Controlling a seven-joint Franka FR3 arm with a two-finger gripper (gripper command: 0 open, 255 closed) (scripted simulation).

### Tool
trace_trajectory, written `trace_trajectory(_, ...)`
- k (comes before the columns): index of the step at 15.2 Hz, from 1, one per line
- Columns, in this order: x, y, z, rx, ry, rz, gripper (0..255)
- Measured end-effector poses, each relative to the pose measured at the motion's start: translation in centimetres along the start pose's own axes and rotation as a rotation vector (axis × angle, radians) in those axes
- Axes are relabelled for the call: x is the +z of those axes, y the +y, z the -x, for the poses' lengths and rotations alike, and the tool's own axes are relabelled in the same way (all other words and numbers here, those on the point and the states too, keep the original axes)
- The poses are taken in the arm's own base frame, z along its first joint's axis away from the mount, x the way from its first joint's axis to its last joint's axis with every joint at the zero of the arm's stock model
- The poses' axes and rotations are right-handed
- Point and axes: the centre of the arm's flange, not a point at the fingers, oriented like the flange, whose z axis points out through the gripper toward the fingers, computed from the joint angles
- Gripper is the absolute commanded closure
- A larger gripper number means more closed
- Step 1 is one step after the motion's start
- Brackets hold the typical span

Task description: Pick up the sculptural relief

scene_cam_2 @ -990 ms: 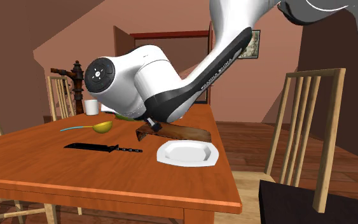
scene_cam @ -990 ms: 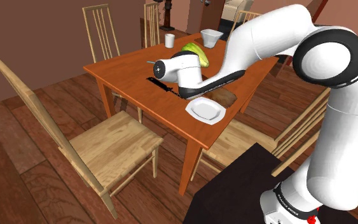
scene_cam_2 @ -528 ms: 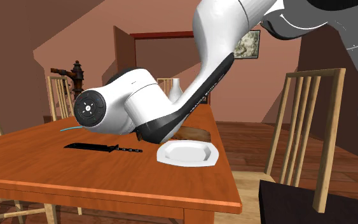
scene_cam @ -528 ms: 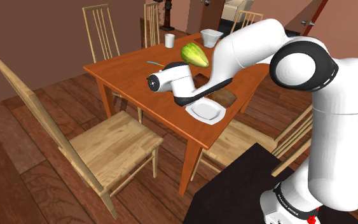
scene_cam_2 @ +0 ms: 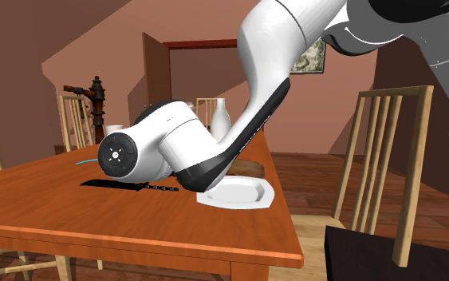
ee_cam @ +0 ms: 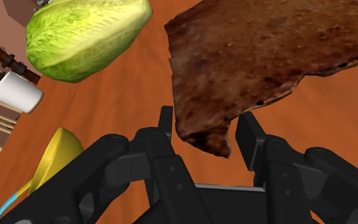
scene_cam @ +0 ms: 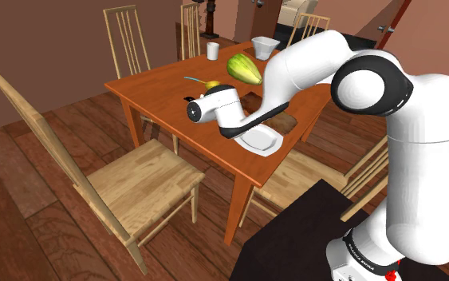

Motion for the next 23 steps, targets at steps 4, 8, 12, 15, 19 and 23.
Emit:
trace_trajectory(4,0.0,0.0,-0.1,0.002,-0.002,-0.001,255)
trace_trajectory(8,0.0,0.2,0.1,-0.001,-0.002,-0.005,255)
trace_trajectory(12,-0.7,1.1,1.3,-0.003,-0.002,-0.007,255)
trace_trajectory(15,-1.1,2.3,2.4,-0.003,-0.002,-0.007,255)
trace_trajectory(19,-1.9,3.6,3.8,-0.003,-0.002,-0.007,255)
trace_trajectory(23,-2.6,4.8,5.1,-0.003,-0.002,-0.007,255)
